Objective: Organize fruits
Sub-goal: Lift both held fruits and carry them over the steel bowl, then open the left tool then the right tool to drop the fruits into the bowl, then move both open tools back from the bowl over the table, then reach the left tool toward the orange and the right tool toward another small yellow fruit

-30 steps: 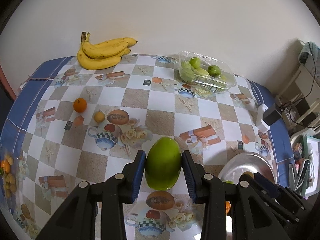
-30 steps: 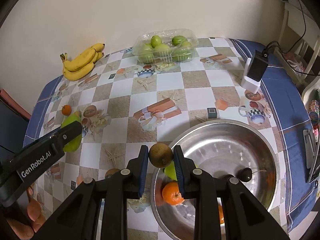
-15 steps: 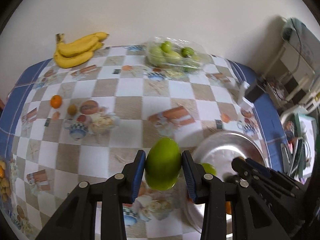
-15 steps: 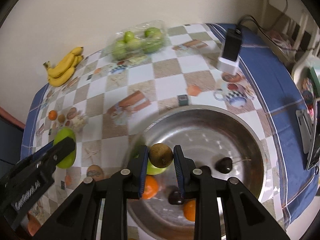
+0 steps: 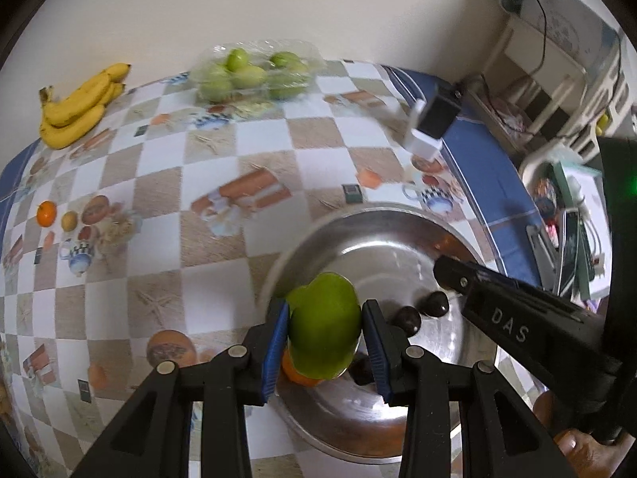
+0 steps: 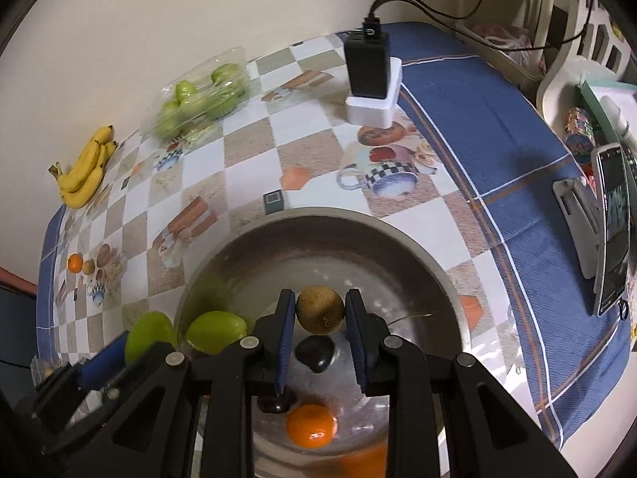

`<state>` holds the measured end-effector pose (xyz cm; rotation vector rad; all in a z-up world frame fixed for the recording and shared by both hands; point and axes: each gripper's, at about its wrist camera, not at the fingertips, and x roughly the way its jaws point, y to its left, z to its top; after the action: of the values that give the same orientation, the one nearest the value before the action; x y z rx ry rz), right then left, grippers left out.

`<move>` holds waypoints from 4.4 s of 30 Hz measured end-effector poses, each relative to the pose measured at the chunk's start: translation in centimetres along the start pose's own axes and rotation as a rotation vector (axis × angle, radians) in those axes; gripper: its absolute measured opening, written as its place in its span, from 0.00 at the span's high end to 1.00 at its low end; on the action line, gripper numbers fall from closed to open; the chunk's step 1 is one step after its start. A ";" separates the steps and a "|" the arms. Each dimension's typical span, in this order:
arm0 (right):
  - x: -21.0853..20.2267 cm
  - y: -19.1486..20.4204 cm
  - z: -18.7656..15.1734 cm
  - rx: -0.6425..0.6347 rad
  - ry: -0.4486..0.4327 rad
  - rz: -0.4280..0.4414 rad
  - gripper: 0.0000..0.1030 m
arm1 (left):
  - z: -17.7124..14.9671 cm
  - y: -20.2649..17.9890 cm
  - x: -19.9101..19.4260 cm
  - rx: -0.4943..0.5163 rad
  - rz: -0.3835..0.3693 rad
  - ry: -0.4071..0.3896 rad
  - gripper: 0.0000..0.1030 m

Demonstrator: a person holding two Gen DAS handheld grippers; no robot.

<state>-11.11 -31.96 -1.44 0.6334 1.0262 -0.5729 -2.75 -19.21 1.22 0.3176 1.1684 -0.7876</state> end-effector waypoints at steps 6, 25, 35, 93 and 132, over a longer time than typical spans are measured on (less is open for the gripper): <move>1.2 -0.3 0.1 0.007 0.006 0.045 0.74 | -0.5 -1.3 1.5 0.038 0.014 0.038 0.61; 4.4 -0.7 -0.3 0.024 0.073 0.063 0.73 | -1.2 -1.8 4.2 0.035 0.029 0.103 0.61; 4.3 -0.3 -0.1 0.009 0.082 0.059 0.72 | -1.0 -1.6 3.7 0.016 0.017 0.092 0.56; 4.0 7.2 -2.5 -0.236 0.085 -0.061 0.00 | -1.2 13.5 1.7 -0.313 0.333 0.053 0.00; 4.7 13.5 -3.9 -0.348 0.043 -0.048 0.00 | -1.7 19.8 -1.0 -0.380 0.405 -0.006 0.00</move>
<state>-2.10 -20.57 -4.32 0.3161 1.1513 -0.4097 9.65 -4.02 -1.85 0.2228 1.1719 -0.2060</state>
